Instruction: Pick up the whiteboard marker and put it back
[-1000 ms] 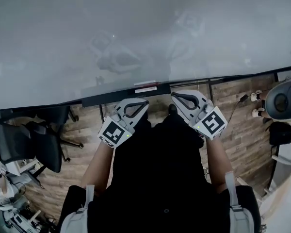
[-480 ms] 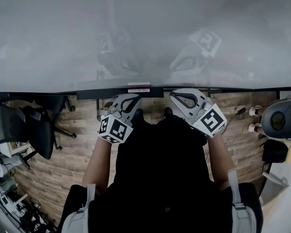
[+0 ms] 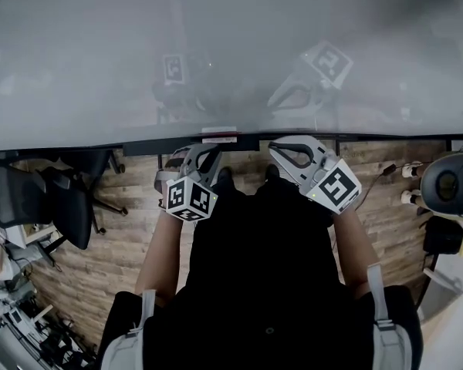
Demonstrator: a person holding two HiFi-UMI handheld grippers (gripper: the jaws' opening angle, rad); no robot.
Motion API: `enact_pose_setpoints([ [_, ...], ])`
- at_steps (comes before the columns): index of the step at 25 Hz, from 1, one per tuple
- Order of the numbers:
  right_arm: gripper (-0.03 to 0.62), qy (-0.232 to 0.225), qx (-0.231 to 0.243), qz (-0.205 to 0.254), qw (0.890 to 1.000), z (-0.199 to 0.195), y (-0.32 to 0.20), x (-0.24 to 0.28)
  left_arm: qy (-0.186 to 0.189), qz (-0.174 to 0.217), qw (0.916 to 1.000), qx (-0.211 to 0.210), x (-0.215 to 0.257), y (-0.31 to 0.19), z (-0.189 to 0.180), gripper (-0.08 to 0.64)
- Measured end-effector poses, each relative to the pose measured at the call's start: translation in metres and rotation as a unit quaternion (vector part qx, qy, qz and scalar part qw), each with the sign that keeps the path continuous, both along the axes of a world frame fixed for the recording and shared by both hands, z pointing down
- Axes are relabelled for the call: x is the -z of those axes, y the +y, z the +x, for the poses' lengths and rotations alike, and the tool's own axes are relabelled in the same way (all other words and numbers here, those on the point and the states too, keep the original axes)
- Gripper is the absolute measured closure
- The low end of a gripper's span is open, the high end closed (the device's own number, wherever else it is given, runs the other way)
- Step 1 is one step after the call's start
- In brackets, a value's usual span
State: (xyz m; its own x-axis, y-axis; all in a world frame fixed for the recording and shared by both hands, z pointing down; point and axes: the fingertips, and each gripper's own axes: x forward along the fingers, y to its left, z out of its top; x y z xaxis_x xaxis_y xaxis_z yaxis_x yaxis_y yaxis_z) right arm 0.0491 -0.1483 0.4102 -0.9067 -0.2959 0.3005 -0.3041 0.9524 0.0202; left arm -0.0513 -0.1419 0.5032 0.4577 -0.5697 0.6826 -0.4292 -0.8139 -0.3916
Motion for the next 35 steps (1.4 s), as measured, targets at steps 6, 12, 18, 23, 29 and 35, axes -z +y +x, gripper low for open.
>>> enact_pose_setpoints([
  [6, 0.572, 0.002, -0.018, -0.010, 1.000, 0.014, 0.008, -0.004, -0.015, -0.011, 0.9998, -0.002, -0.010, 0.005, 0.004, 0.546],
  [12, 0.572, 0.003, -0.035, -0.013, 0.999, 0.034, 0.008, -0.005, -0.032, -0.020, 0.9993, -0.002, -0.019, 0.003, 0.010, 0.532],
  [18, 0.572, 0.008, -0.043, -0.013, 0.999, 0.036, 0.008, -0.004, -0.038, -0.020, 0.9991, -0.006, -0.025, 0.001, 0.010, 0.504],
  [23, 0.572, 0.005, -0.052, -0.006, 0.999, 0.036, 0.008, -0.002, -0.042, -0.022, 0.9987, -0.015, -0.030, 0.003, 0.010, 0.479],
  [29, 0.572, 0.008, -0.058, -0.008, 0.998, 0.039, 0.006, -0.002, -0.049, -0.022, 0.9985, -0.010, -0.036, 0.000, 0.006, 0.455],
  [35, 0.572, 0.007, -0.067, -0.008, 0.998, 0.041, 0.003, -0.002, -0.061, -0.017, 0.9980, -0.007, -0.044, -0.003, 0.003, 0.440],
])
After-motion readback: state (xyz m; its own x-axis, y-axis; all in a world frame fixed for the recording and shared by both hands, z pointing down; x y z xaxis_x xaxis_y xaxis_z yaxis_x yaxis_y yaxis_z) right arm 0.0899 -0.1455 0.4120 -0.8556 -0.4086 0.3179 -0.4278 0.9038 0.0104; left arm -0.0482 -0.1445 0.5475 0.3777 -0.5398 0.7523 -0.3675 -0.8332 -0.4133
